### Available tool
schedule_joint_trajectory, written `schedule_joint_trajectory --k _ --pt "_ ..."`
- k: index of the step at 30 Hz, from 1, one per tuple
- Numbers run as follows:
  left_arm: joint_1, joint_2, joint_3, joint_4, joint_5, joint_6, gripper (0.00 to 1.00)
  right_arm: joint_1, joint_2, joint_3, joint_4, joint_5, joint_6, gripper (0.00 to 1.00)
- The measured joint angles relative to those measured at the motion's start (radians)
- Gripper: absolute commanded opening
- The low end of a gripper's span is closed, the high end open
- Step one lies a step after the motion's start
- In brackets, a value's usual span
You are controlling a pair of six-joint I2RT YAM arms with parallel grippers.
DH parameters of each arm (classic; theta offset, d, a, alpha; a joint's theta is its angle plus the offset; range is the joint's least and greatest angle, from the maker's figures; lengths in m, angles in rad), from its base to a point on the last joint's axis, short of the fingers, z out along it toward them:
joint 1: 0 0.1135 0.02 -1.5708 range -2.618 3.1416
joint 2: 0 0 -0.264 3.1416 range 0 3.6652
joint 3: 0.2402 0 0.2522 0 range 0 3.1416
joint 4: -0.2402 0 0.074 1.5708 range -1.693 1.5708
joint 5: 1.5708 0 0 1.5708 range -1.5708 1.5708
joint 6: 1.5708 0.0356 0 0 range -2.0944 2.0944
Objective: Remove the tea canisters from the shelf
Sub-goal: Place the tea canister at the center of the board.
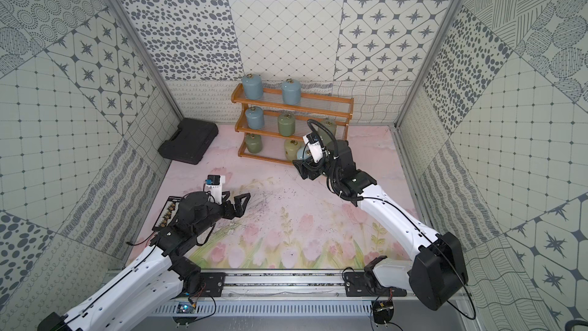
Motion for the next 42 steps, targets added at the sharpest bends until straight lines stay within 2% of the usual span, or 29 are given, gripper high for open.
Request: schedule_joint_trajectory --k 7,20,26,33,42 --pt "0.000 0.013 -0.013 0.003 -0.015 0.022 1.00 0.166 -0.076 -0.199 0.087 0.077 0.002 0.69" --pt "0.000 0.151 0.003 0.069 -0.052 0.075 1.00 0.411 -0.074 -0.478 0.333 0.204 0.039 0.68" --pt "0.000 0.194 0.009 0.095 -0.051 0.074 1.00 0.519 -0.011 -0.561 0.444 0.273 0.071 0.68" --pt "0.000 0.207 0.009 0.116 -0.052 0.051 1.00 0.632 0.121 -0.576 0.571 0.337 0.095 0.68" --pt "0.000 0.189 -0.047 0.159 -0.047 -0.008 1.00 0.705 0.282 -0.554 0.733 0.384 0.117 0.68"
